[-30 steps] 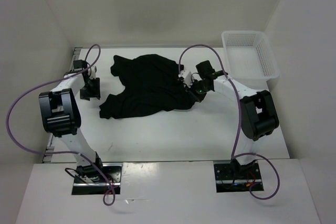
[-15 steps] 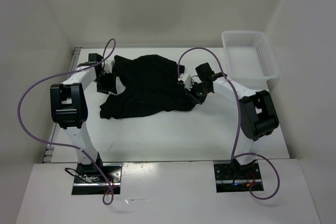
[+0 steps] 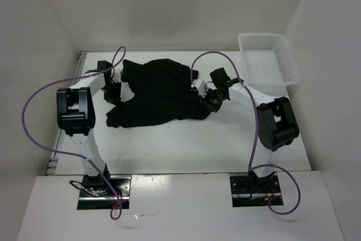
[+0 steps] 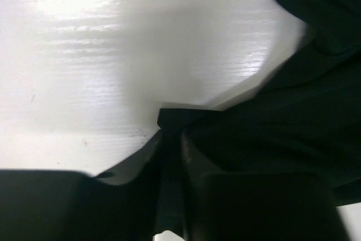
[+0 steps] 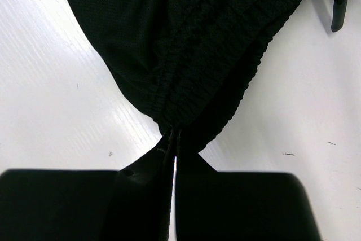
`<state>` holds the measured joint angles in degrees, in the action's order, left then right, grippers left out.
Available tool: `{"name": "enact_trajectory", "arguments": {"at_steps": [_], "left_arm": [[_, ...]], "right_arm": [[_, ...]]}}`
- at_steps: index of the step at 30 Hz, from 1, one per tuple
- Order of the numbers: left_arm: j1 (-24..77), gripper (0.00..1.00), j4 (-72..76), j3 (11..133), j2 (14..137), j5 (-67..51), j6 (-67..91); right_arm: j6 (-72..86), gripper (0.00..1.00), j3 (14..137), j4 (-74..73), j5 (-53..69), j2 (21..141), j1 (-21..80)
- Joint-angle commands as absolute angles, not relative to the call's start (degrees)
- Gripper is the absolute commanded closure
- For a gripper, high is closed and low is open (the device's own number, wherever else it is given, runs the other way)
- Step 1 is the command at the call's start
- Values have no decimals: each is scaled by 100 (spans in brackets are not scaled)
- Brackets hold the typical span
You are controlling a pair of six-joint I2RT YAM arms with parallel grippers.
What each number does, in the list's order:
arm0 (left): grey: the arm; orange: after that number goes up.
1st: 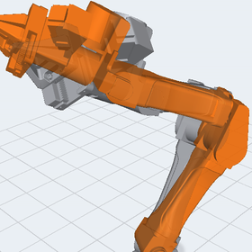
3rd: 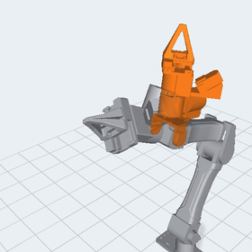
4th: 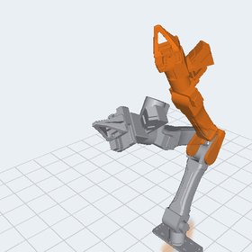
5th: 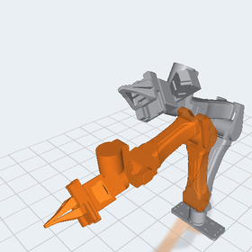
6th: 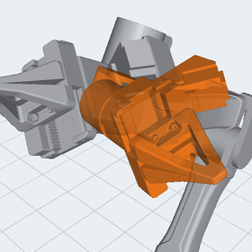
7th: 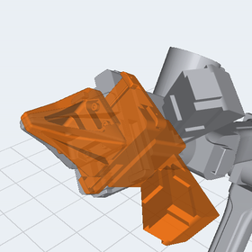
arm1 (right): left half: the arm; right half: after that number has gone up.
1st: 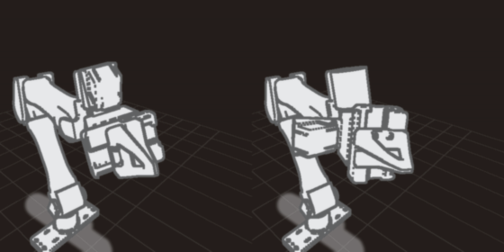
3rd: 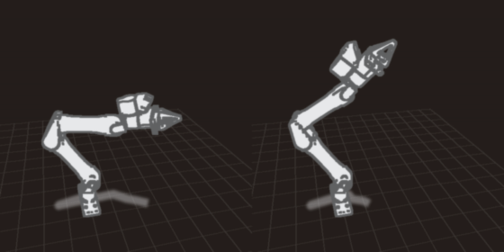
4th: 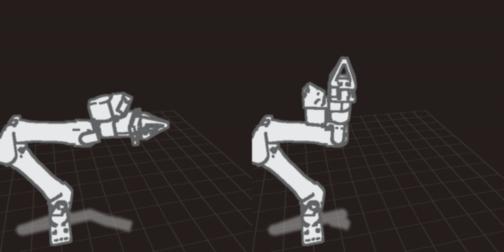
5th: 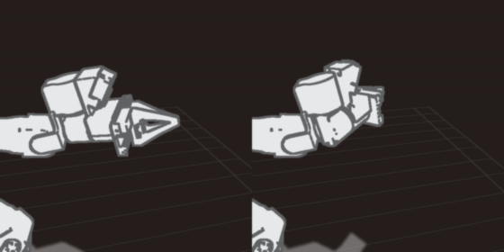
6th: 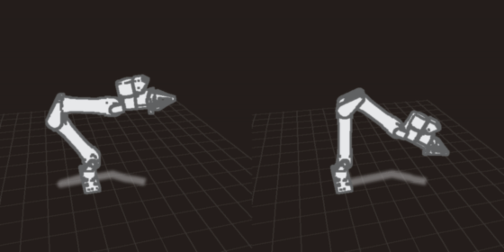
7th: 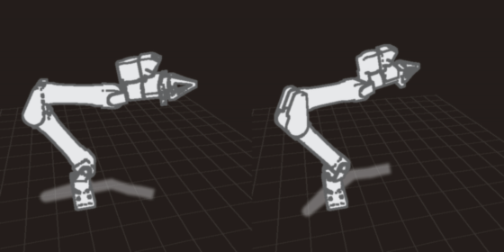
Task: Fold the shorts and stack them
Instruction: Flatten the shorts out
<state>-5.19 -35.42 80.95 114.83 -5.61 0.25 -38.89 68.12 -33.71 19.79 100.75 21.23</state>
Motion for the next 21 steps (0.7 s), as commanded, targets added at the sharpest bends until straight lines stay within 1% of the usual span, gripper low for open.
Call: {"name": "enact_trajectory", "arguments": {"at_steps": [1, 3, 5, 7, 13, 15, 17, 18, 19, 20, 21], "left_arm": [[-501, 79, -3349, 7893, 11803, -369, 0], [-501, 95, -3349, 7953, 11865, -431, 0], [-501, 100, -3349, 8068, 11865, -483, 0], [-615, 100, -3349, 8234, 11725, -431, 0], [-1379, 100, -3805, 9921, 11408, -431, 0], [-1441, 100, -3806, 10273, 11408, -300, 0], [-1441, 99, -3806, 10274, 11469, -238, 0], [-1441, 96, -3736, 10274, 11565, -237, 0], [-1380, 80, -3735, 10274, 11680, -185, 0], [-1380, 66, -3596, 10274, 11733, -185, 0], [-1380, 58, -3595, 10274, 11786, -115, 0]], "right_arm": [[-3981, 100, 6724, -3244, 1934, 10037, 2162], [-3981, 100, 6671, -3243, 1934, 9984, 2162], [-3981, 100, 6671, -3243, 1934, 9984, 2162], [-4104, 100, 6671, -3243, 1820, 9984, 2162], [-4376, 100, 6398, -3243, 1635, 9871, 2162], [-4377, 100, 6337, -3243, 1635, 9870, 2162], [-4377, 100, 6337, -3243, 1696, 9870, 2162], [-4377, 100, 6398, -3243, 1748, 9870, 2214], [-4377, 100, 6398, -3243, 1749, 9870, 2215], [-4377, 100, 6529, -3243, 1749, 9870, 2215], [-4377, 100, 6582, -3243, 1801, 9870, 2215]]}}
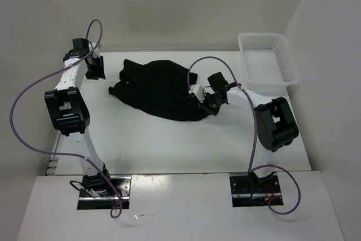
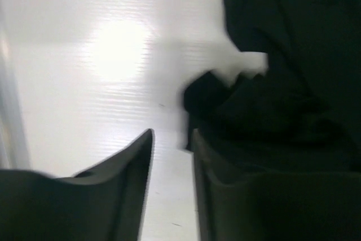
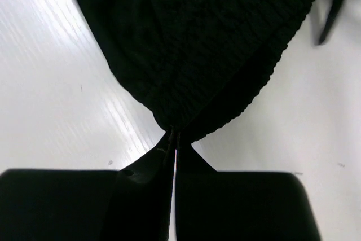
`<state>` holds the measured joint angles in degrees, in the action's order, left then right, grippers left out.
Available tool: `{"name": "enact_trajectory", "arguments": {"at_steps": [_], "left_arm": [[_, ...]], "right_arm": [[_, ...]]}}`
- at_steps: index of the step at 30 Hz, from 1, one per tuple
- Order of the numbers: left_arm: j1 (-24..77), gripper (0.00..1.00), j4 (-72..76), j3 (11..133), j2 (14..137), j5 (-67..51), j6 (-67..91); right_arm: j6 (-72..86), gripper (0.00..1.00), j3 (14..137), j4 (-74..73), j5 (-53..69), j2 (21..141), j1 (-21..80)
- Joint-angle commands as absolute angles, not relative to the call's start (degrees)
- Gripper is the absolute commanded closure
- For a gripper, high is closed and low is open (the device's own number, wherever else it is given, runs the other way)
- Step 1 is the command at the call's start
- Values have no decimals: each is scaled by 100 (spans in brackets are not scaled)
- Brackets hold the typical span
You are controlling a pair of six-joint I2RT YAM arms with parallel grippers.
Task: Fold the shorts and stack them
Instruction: Flatten the shorts out
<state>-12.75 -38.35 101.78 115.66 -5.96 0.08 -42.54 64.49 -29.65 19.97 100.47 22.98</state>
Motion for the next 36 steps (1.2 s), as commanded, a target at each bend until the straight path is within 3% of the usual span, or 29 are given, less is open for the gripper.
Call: {"name": "enact_trajectory", "arguments": {"at_steps": [1, 2, 6, 14, 24, 27, 28, 30, 32, 33, 34, 36], "left_arm": [[-1380, 52, -3595, 10274, 11856, -114, 0], [-1380, 44, -3595, 10327, 11856, -114, 0], [-1380, 35, -3709, 10118, 11541, -185, 0], [-1249, 37, -3691, 8220, 10924, -438, 0], [-1134, 32, -3278, 8999, 11864, -1747, 0], [-1002, 32, -3524, 9000, 12171, -1645, 0], [-932, 34, -3698, 9000, 12242, -1548, 0], [-932, 47, -3753, 8930, 12305, -1424, 0], [-984, 64, -3753, 8807, 12183, -1424, 0], [-984, 80, -3701, 8754, 12103, -1424, 0], [-984, 88, -3700, 8754, 12016, -1476, 0], [-1037, 95, -3700, 8754, 11673, -1617, 0]], "right_arm": [[-4325, 100, 6644, -3243, 1802, 9922, 2215], [-4263, 100, 6749, -3243, 1863, 9923, 2276], [-4140, 100, 6873, -3182, 1925, 9976, 2329], [-4192, 100, 6996, -3129, 1925, 10221, 2329], [-4245, 100, 7102, -3129, 1872, 10292, 2435], [-4245, 100, 7040, -3129, 1819, 10230, 2487], [-4245, 100, 7040, -3129, 1819, 10178, 2487], [-4297, 100, 7040, -3129, 1767, 10178, 2487], [-4298, 100, 7040, -3129, 1767, 10178, 2487], [-4350, 100, 7040, -3129, 1767, 10178, 2487], [-4351, 100, 7040, -3129, 1767, 10230, 2487], [-4351, 100, 7040, -3129, 1767, 10230, 2487]]}}
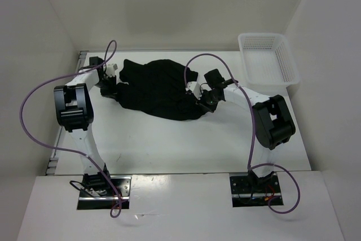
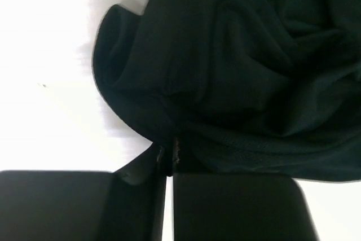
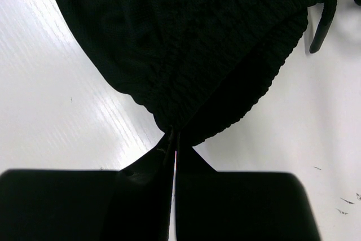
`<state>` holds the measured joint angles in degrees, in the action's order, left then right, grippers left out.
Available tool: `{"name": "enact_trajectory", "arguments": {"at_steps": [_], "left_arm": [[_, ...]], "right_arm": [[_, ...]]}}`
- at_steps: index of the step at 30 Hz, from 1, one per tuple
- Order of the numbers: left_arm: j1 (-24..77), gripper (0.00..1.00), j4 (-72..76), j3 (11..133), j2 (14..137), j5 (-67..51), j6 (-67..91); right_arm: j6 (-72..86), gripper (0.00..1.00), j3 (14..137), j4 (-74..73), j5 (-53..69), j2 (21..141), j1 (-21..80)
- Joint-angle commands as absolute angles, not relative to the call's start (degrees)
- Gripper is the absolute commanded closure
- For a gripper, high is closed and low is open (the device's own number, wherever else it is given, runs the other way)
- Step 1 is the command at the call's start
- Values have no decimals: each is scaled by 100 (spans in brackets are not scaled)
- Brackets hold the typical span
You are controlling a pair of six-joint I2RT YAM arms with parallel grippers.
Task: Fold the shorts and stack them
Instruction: Flatten the shorts out
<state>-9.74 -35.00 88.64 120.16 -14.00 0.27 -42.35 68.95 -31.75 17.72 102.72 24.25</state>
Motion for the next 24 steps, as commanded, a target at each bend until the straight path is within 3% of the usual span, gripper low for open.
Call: {"name": "enact_trajectory", "arguments": {"at_steps": [1, 9, 14, 17, 21, 24], "left_arm": [[-1037, 99, -3700, 8754, 11541, -1730, 0], [-967, 100, -5314, 9465, 10196, -1495, 0], [-528, 98, -6046, 10403, 11036, -1362, 0], [-255, 86, -6372, 11501, 12371, -1362, 0], [-62, 61, -6695, 14404, 14033, -784, 0], [-62, 52, -7458, 16297, 15272, -651, 0]], "right_arm": [[-4351, 100, 7040, -3129, 1767, 10283, 2487], [-4544, 100, 7102, -3076, 1767, 10283, 2540], [-4544, 100, 7162, -3190, 1925, 10230, 2540], [-4544, 100, 7312, -3190, 1978, 10283, 2540], [-4544, 100, 7436, -3190, 1925, 10283, 2540], [-4544, 100, 7488, -3190, 1872, 10283, 2593]]}}
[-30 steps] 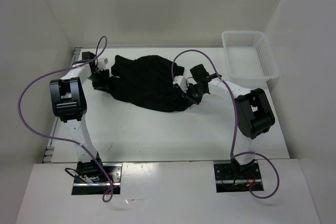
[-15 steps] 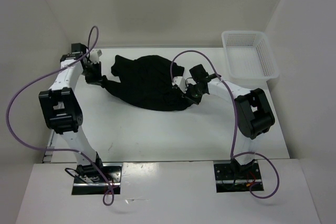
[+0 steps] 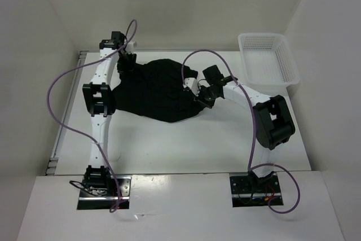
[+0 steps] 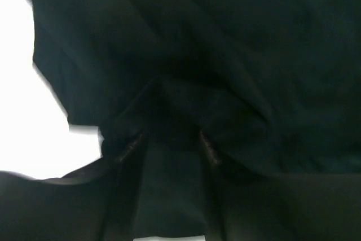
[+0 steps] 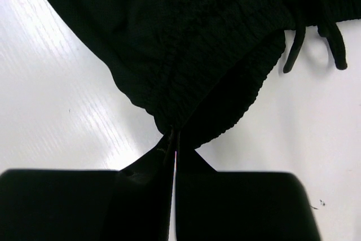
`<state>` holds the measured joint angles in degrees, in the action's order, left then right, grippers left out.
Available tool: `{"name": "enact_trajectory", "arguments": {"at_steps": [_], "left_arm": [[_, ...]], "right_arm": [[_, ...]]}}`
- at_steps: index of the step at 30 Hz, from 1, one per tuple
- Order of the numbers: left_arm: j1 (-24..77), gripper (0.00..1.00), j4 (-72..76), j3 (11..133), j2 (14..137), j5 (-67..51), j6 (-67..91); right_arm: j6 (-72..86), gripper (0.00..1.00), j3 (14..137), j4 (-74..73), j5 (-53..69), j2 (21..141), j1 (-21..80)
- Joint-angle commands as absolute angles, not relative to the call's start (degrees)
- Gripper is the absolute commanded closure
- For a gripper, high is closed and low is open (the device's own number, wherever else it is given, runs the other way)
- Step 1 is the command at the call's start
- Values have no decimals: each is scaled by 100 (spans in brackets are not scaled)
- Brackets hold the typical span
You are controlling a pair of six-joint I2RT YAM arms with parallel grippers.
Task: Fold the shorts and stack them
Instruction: Flatten the shorts out
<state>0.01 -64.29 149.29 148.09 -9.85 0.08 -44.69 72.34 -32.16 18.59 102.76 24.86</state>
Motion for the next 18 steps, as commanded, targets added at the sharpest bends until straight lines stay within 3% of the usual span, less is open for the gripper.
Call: {"name": "enact_trajectory", "arguments": {"at_steps": [1, 9, 13, 18], "left_arm": [[-62, 45, -7462, 16660, 15449, -372, 0], [-738, 39, -7147, 14277, 13669, -1810, 0], [-739, 39, -5857, 11077, 12202, -1566, 0], [-475, 39, -4009, 9124, 11540, -835, 0]], "right_arm": [[-4544, 100, 7488, -3190, 1872, 10283, 2593], [-4412, 100, 7488, -3190, 1872, 10230, 2646], [-4464, 100, 7427, -3190, 1872, 10230, 2646], [-4465, 100, 7374, -3138, 1872, 10230, 2646]]}}
